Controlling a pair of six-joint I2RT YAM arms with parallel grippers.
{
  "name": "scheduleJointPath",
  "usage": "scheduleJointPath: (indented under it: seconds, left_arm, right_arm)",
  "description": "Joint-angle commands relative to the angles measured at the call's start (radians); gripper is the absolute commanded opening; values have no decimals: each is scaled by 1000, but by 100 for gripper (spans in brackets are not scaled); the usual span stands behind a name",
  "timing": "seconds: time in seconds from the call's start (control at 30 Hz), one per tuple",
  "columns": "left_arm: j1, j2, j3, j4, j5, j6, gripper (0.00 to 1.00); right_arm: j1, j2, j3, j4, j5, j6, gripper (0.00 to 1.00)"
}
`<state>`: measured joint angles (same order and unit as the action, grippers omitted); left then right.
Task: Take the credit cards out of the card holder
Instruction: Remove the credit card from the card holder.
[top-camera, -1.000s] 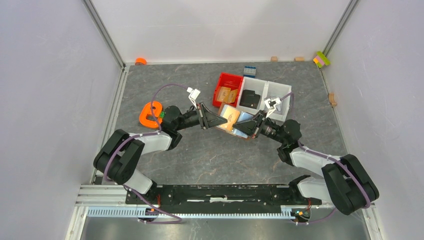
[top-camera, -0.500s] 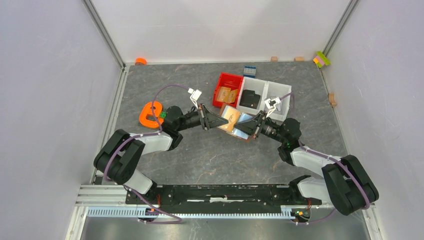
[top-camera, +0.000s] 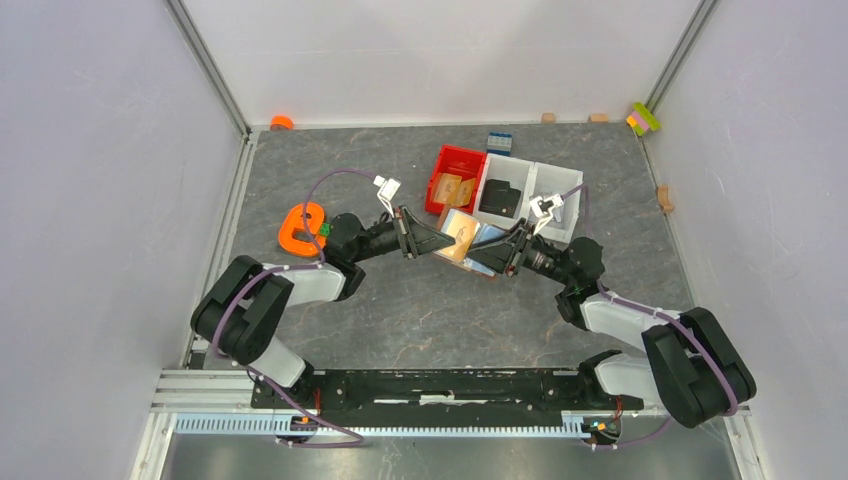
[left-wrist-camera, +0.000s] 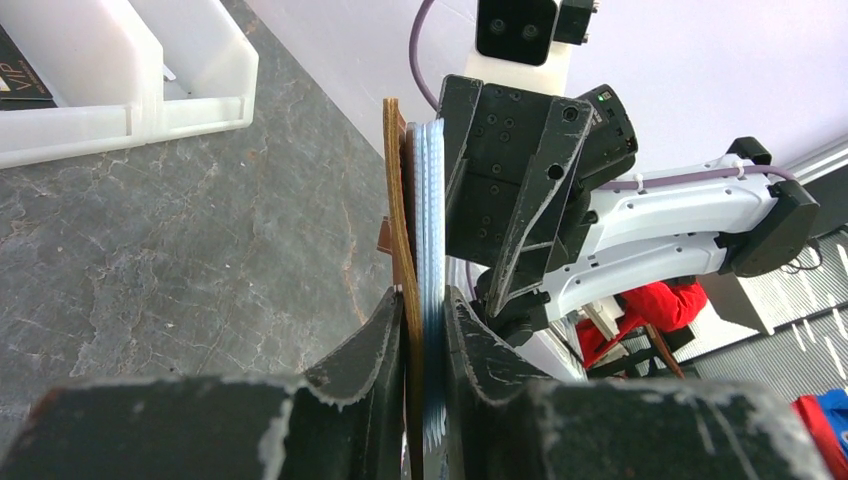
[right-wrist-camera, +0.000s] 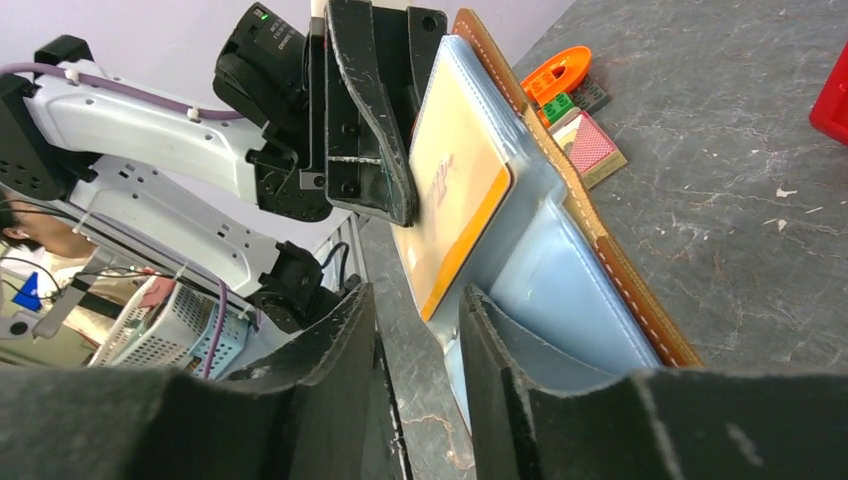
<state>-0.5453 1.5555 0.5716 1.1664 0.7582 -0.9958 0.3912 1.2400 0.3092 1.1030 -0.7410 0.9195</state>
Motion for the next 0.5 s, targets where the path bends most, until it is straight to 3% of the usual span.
scheduleJointPath:
  seconds: [0.0, 0.17, 0.37, 0.43, 0.47]
  left_arm:
    - [-12, -3, 16, 135, 46, -58, 3]
    - [-29, -35, 33, 3, 27, 26, 2]
    - [-67, -103, 59, -221, -15, 183, 5]
    - [-66, -101, 56, -204, -5, 171, 13]
    - [-65, -92, 54, -177, 4, 152, 26]
  right_arm:
    - [25, 13, 25, -33, 18, -48, 39]
    - [29, 17, 32, -52, 28, -57, 26]
    - [28, 14, 33, -96, 54, -78, 1]
    - [21, 16, 30, -105, 64, -78, 0]
    - [13, 21, 20, -92, 66, -66, 0]
